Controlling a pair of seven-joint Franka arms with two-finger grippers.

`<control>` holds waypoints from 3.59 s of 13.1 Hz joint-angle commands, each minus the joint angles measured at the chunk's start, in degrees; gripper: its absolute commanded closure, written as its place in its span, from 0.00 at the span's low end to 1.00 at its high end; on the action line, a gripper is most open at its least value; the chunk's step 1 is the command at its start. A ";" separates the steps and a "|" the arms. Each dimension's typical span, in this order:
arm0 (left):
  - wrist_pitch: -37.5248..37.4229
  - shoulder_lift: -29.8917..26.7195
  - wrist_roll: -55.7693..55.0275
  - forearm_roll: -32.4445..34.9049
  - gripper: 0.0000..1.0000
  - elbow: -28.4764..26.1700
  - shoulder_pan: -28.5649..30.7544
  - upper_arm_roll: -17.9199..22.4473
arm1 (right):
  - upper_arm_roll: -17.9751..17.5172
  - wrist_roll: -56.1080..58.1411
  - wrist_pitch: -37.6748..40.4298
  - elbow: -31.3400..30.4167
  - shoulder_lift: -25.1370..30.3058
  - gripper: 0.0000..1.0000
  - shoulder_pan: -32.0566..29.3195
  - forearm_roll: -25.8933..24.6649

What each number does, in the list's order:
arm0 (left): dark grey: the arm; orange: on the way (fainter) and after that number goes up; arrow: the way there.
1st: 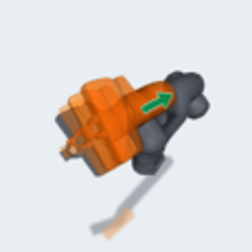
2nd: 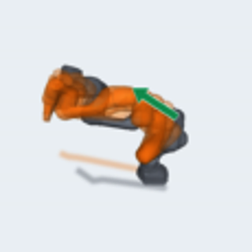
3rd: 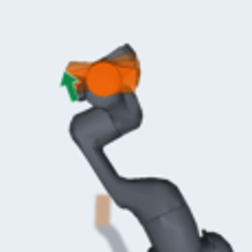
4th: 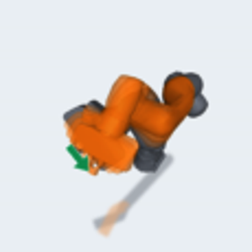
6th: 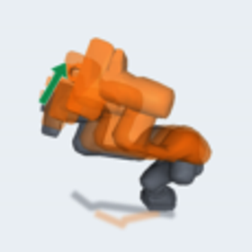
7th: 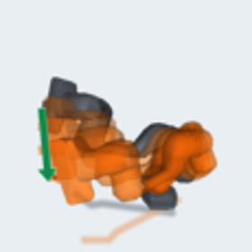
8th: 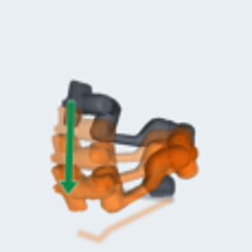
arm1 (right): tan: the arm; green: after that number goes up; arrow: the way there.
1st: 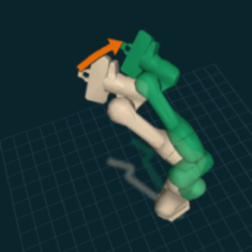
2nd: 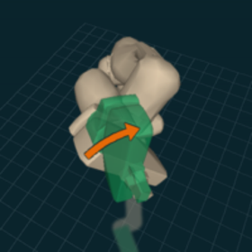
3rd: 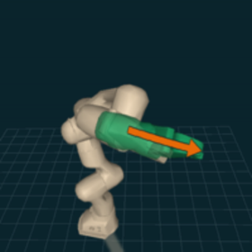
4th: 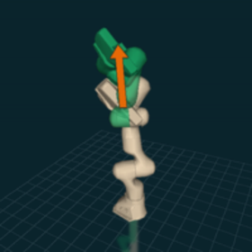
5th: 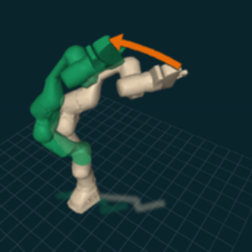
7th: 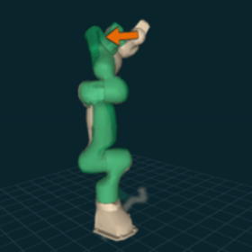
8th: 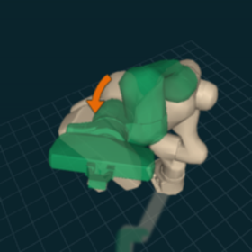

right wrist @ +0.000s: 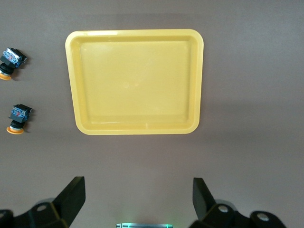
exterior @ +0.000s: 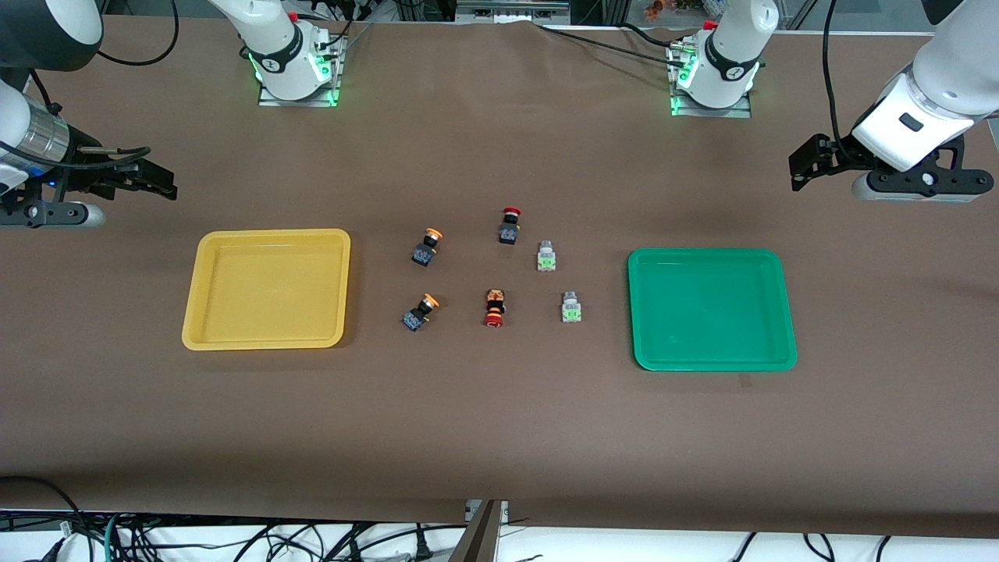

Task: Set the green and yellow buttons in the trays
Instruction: 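Reach the right gripper toward the black button beside the yellow tray, then grasp the black orange-based button with the right gripper and lift, then place the black button in the yellow tray while the left gripper reaches out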

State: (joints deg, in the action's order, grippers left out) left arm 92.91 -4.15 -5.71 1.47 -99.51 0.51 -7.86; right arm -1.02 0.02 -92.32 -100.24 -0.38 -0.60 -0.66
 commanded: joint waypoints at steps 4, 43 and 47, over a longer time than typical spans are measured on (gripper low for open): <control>-0.63 0.98 1.05 -1.03 0.00 1.60 0.37 -0.49 | -1.18 -0.81 0.48 -1.72 1.70 0.00 -0.36 -1.10; -0.89 1.42 1.14 -1.03 0.00 1.51 0.46 -0.49 | 1.11 -52.55 -20.69 17.89 -40.69 1.00 22.24 4.96; -0.63 8.87 0.96 -1.38 0.00 2.04 -1.12 -2.50 | 4.17 -33.19 -6.82 11.60 -32.42 1.00 18.53 4.44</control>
State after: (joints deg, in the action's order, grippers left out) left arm 92.73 -0.28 -5.42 1.44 -99.35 0.24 -8.91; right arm 1.59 -39.82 -100.62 -81.90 -37.48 18.19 4.29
